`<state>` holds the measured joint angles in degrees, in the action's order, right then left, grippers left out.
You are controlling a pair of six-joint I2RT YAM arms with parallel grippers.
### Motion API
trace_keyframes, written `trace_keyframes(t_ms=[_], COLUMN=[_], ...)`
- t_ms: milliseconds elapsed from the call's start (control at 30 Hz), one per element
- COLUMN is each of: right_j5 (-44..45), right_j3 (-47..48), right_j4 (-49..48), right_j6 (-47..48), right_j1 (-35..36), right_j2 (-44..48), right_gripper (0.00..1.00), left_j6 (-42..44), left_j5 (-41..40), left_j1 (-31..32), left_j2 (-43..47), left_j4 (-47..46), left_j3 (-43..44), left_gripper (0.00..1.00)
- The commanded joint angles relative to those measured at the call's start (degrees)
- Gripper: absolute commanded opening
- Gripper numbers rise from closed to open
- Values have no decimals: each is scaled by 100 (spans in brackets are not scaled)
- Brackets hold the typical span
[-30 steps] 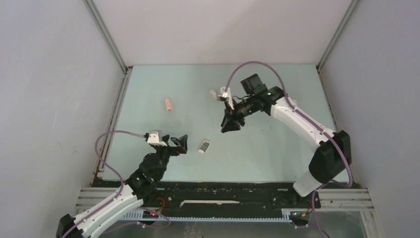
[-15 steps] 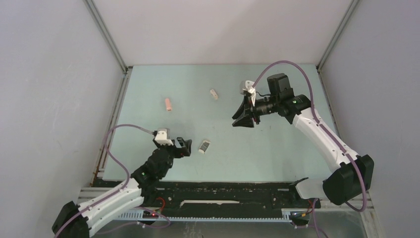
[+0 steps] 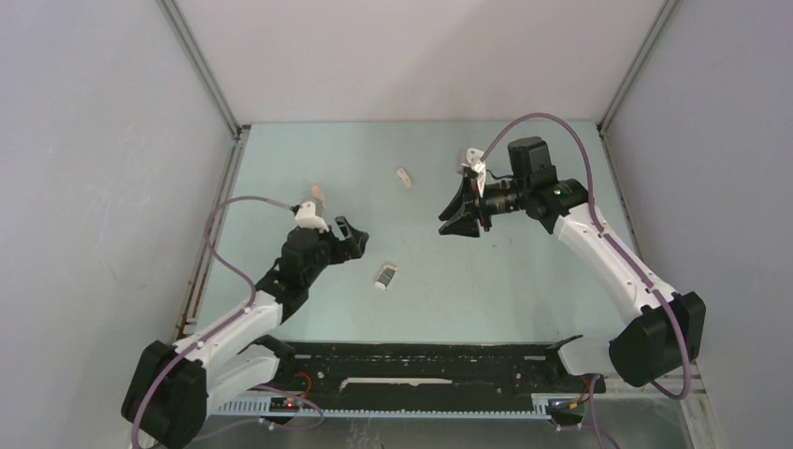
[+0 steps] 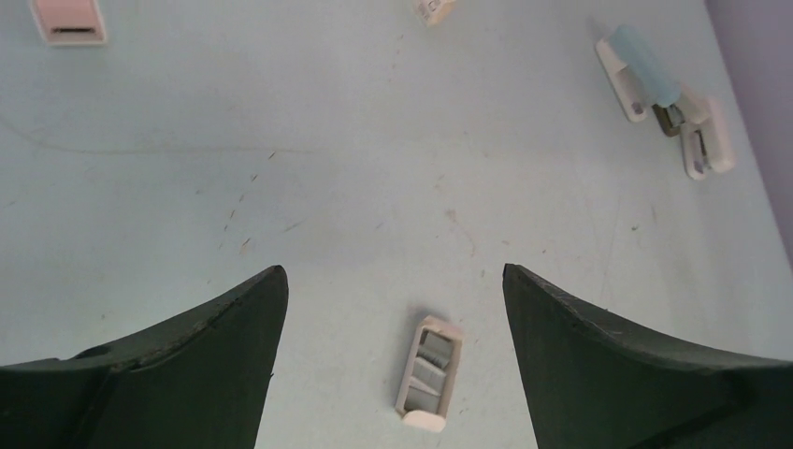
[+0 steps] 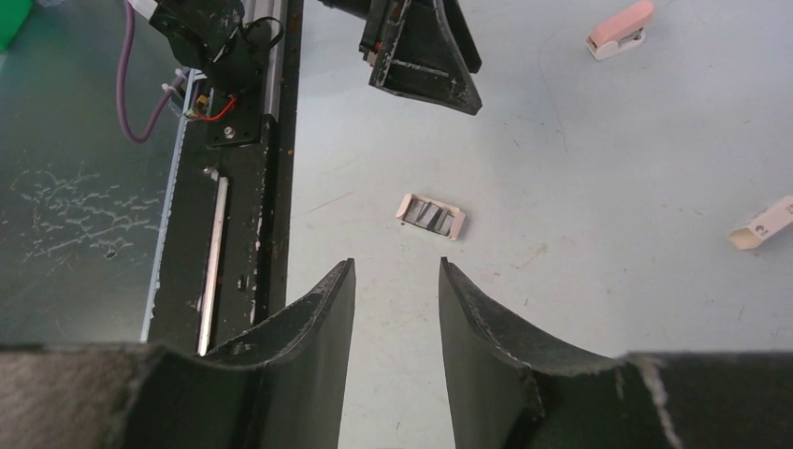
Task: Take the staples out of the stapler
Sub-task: Pick up the staple box from the center of the board.
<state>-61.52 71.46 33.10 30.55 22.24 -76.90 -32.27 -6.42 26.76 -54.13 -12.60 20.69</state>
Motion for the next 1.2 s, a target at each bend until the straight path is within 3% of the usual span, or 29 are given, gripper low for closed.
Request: trace_keyframes(t_ms=[0, 267, 533, 633, 800, 1167], right_j5=[115, 414, 2098, 2239, 2573, 3851], right_j3=[-43, -105, -323, -182, 1256, 3863], right_j4=[-221, -506, -1668, -2250, -1708, -1119], right_j6=[-129, -475, -97, 131, 153, -136], right_j1=[-57, -332, -215, -198, -85, 181], right_j2=[50, -210, -763, -1179, -2697, -5004], right_gripper=[47, 47, 50, 65, 69, 63], left_j6=[-139, 261, 840, 974, 994, 899], left_j5=[668, 532, -4, -136, -389, -361], left_j1=[-163, -258, -257, -262, -257, -258], left_j2=[-349, -450, -75, 109, 327, 442], left_j4=[-34, -74, -484, -679, -1106, -1492], left_j3=[681, 739, 202, -15, -451, -777], left_gripper=[90, 90, 91, 92, 93, 98])
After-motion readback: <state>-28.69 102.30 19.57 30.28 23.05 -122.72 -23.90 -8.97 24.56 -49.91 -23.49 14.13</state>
